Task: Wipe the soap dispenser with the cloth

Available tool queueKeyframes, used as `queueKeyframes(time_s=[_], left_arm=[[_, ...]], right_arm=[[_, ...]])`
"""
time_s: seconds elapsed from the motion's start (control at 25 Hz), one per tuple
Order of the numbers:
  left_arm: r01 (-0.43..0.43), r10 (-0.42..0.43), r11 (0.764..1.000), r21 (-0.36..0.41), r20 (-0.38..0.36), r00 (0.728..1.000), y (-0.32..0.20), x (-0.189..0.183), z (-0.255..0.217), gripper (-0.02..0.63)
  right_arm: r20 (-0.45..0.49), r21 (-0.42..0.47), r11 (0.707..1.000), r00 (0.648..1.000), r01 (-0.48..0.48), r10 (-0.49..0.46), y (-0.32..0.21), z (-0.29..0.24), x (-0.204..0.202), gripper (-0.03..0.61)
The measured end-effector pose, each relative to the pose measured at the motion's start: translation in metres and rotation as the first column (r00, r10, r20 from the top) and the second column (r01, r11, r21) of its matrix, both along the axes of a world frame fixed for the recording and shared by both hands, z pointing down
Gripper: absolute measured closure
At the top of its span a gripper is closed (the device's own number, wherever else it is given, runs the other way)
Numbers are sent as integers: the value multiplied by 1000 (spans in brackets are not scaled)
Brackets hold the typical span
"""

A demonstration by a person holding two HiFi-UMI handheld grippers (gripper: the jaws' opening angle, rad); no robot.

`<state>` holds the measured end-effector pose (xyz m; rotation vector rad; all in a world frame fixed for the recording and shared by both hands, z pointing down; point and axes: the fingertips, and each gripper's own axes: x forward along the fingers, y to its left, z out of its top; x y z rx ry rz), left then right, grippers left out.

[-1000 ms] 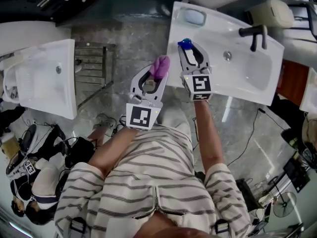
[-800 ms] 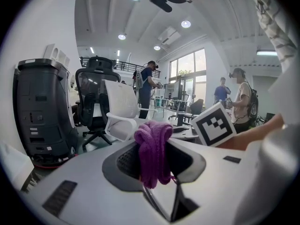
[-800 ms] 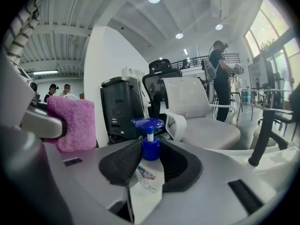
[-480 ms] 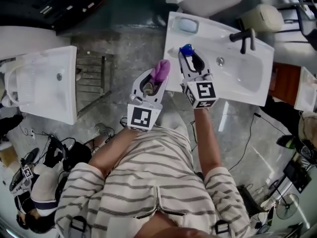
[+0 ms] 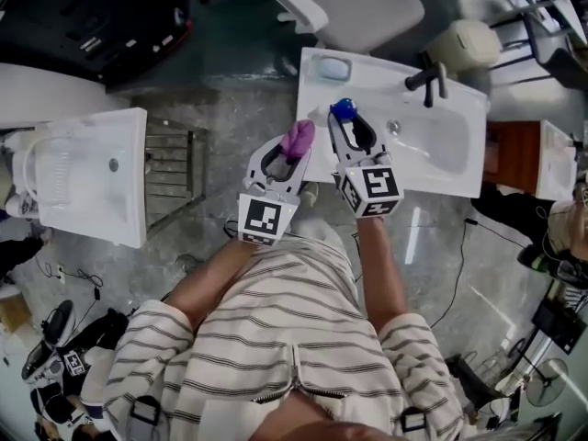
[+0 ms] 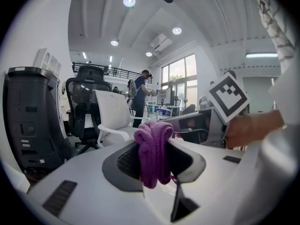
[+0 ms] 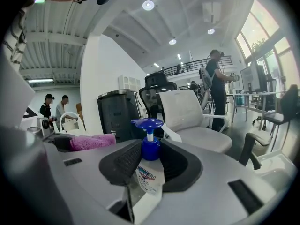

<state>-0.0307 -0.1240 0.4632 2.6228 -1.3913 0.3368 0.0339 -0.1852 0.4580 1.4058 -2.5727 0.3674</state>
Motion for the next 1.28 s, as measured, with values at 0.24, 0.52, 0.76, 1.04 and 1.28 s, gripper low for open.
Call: queueKeyframes(time_s=[0.24,0.52,0.76,1.04,1.28], left_arm=[[-27,27,1000,8,13,1000,-5,4,-7,482],[-52,52,998,37,18,999,-4,9,-12,482],[-76,75,996,51,16,997,-2,14,-18,482],[-134,132,988,73,28,991,3,27,-21,483],[-186,184,979,86,40,982,3,41,-24,483]], right_arm=[[6,14,1000,1000,-14,13,7,-23,0,448],[12,31,999,1000,-16,15,16,-37,-1,448],[13,37,999,1000,-27,27,19,-45,1,448],[10,59,998,999,-31,30,18,-59,1,448],[10,64,997,999,-46,45,17,-64,5,448]])
